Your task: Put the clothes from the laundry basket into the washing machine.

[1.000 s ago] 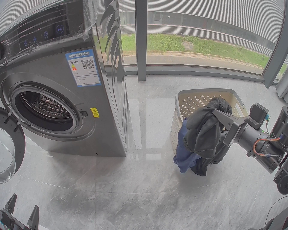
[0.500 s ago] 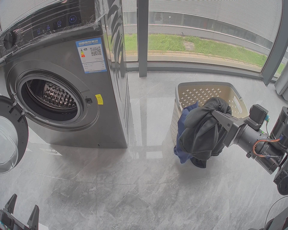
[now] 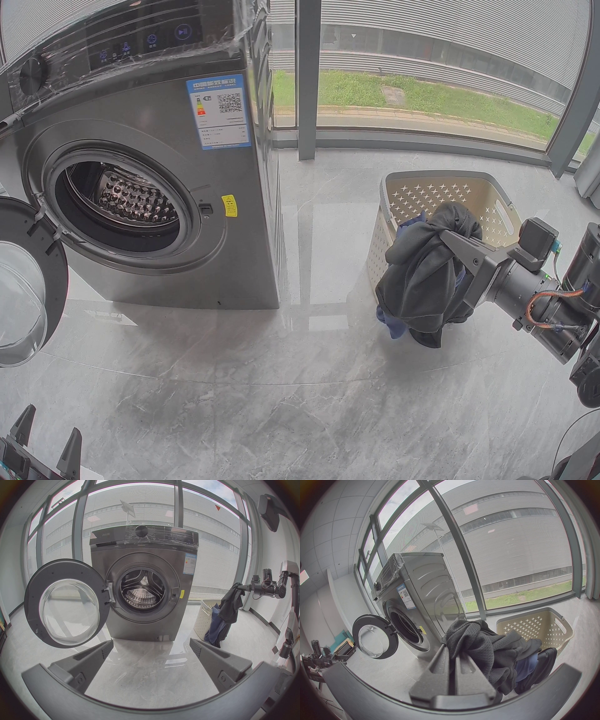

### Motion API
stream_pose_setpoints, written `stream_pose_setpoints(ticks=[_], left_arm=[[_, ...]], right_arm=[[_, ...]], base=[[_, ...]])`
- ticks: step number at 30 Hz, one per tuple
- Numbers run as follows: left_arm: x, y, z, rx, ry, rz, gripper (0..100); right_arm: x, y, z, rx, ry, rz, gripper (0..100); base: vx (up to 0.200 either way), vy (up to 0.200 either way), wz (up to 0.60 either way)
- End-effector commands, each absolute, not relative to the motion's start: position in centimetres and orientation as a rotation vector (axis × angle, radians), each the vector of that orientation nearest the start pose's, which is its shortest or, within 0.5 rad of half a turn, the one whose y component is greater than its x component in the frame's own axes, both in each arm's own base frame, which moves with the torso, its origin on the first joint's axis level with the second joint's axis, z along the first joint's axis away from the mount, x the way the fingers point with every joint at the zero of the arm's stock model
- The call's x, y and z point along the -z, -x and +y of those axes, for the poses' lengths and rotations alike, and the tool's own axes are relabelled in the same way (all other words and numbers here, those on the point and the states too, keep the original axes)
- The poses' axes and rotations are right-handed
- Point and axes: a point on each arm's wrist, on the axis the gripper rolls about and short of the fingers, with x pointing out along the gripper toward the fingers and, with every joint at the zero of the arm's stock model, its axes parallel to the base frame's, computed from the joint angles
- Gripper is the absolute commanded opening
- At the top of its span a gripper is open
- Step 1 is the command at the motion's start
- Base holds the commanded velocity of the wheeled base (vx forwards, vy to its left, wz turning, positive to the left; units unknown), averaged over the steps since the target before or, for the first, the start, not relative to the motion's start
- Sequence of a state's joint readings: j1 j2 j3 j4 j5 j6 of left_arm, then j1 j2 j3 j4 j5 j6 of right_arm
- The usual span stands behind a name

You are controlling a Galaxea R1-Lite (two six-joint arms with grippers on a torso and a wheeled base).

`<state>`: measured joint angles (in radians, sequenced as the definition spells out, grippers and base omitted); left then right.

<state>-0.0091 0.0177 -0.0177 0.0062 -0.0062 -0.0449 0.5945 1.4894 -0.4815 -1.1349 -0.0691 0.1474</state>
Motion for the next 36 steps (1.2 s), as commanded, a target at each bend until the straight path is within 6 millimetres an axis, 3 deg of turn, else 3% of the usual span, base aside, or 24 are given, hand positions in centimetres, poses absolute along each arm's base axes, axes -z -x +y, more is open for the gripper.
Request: stream_pose_setpoints(ticks=[1,4,25,36], left_arm=[[-7.53,2.27,0.01,0.015,0.046,0.008,100],[-7.53,2.27,0.01,0.015,0.046,0.008,100],[-7.53,2.27,0.01,0.015,0.046,0.008,100],[-7.53,2.27,0.01,0.015,0.046,0.008,100]], right_arm=[[-20.44,-19.51,13.03,-0.534,-0.186,-0.083,0],[-20.44,-19.51,13.03,-0.534,-0.186,-0.083,0],[-20.44,-19.51,13.03,-0.534,-0.186,-0.083,0],[-20.40,-19.50,13.02,-0.534,-0.187,-0.081,0]], base=[[0.000,0.200,0.00],[0.000,0.200,0.00],[0.000,0.000,0.00],[0.000,0.200,0.00]])
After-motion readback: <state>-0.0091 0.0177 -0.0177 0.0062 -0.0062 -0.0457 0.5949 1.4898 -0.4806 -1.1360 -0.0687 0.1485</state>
